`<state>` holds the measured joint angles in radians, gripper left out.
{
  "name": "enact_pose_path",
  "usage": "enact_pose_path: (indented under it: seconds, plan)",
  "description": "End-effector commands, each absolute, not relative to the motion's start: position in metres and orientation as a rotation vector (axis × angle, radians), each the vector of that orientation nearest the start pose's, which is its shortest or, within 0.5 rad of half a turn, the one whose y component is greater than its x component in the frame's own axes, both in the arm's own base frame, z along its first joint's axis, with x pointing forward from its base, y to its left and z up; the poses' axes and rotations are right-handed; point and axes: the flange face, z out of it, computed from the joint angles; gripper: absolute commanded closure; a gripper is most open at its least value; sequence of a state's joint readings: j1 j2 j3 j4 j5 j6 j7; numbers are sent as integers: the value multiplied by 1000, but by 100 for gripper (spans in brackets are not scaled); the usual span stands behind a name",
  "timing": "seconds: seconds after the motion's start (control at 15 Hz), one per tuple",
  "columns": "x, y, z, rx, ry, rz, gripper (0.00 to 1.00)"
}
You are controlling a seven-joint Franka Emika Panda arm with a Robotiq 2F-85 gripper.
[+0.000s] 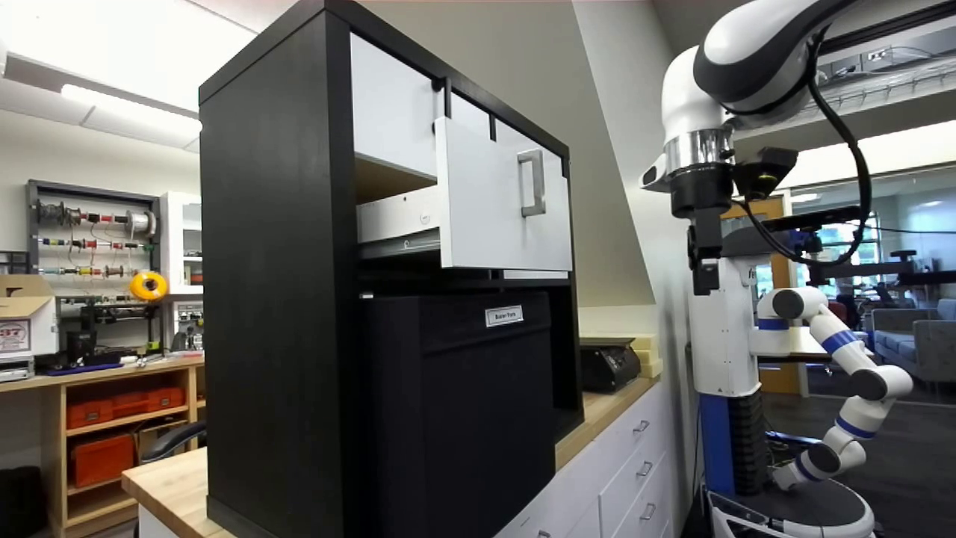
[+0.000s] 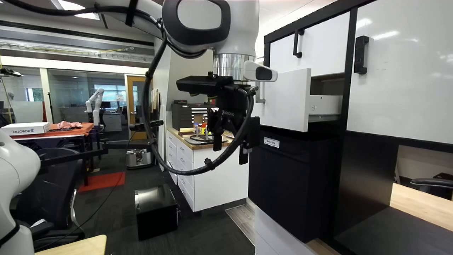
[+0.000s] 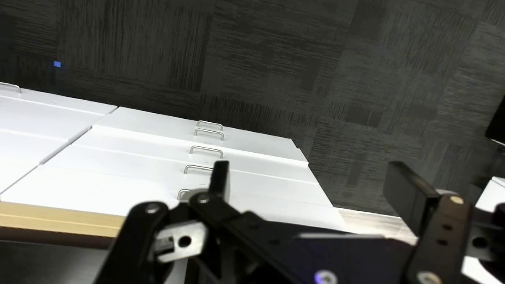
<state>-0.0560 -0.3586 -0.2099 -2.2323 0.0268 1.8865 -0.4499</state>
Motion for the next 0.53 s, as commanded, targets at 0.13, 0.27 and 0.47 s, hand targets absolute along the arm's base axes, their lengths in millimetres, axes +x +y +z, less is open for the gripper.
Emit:
enact_pose_path:
  seconds: [0.13,0.27,0.47]
  plan:
    - [450,-91,546,-3068,-135,-147,0]
    - [453,-79,556,-3077,-112,-192,0]
    - [459,-61,570,-3095,-64,-300,0]
